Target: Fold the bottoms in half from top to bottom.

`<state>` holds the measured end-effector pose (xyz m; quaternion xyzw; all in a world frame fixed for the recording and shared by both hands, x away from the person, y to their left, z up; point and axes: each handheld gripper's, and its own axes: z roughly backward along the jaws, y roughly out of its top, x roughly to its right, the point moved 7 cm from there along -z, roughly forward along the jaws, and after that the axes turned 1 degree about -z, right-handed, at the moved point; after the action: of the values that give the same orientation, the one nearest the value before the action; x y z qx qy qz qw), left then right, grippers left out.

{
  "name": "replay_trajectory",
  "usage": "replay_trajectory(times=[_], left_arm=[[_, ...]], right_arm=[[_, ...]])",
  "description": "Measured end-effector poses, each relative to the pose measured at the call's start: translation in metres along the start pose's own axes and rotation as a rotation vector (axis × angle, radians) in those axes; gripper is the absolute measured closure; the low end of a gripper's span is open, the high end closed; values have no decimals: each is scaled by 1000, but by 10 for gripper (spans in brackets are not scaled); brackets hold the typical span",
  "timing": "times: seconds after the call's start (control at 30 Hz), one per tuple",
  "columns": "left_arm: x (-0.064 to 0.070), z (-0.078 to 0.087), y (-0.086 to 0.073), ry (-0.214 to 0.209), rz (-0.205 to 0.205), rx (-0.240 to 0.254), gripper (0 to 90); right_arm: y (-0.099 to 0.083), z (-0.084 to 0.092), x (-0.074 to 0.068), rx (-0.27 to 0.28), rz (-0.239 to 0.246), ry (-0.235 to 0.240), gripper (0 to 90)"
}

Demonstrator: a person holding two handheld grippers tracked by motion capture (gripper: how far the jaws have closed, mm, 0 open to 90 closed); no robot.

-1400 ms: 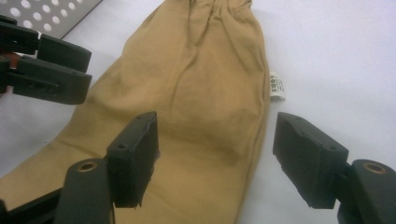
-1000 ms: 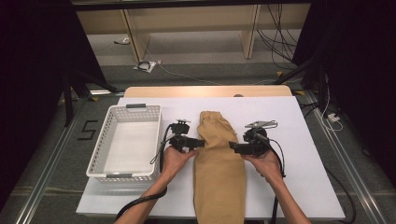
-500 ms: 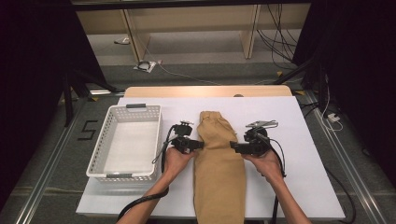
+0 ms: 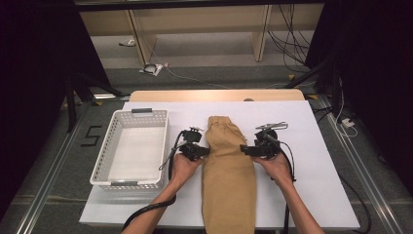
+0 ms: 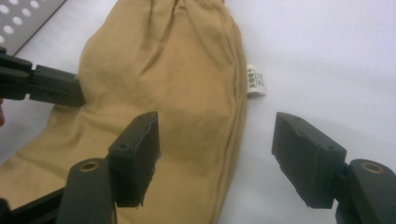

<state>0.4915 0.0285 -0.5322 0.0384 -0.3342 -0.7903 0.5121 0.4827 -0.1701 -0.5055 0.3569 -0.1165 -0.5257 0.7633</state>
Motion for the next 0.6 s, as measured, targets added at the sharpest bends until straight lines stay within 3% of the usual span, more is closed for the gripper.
replay_trajectory(times=[0.47, 0.6], left_arm=[[1, 1, 1, 8, -20, -1, 876], [1, 1, 1, 7, -20, 0, 876]], right_arm=[[10, -25, 11, -88, -55, -34, 437], [14, -32, 14, -105, -88, -22, 462]])
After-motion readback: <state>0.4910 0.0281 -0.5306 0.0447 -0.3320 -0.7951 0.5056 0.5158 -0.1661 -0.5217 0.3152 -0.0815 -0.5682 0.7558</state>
